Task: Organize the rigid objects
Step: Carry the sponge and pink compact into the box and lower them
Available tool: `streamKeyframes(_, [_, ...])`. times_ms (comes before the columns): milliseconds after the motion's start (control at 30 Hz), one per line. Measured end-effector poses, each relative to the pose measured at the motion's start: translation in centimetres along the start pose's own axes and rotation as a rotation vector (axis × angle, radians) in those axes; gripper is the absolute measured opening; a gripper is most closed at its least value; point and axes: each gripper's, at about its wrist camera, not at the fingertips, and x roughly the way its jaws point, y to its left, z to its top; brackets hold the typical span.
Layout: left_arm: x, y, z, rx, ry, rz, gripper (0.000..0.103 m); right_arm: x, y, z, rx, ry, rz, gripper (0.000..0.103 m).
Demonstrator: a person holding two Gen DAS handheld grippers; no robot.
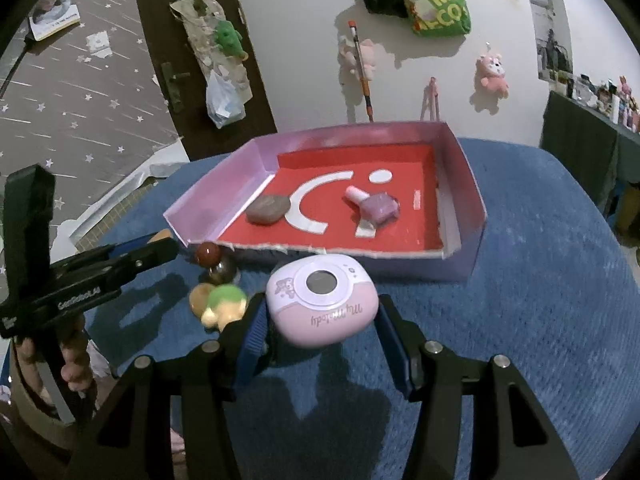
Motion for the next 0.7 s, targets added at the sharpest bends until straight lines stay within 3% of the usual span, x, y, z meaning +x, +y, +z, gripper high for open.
streamKeyframes(267, [2.2,-0.1,3.4,0.067,0.028,0.031,0.036,1.1,-0.1,3.4,-0.047,-0.002,0.020,0.057])
streamKeyframes(700, [9.9,1.2,4.2,0.070,0.247,-0.007,0.036,7.8,-2.0,7.2,-0.043,0.163,0.032,0.057])
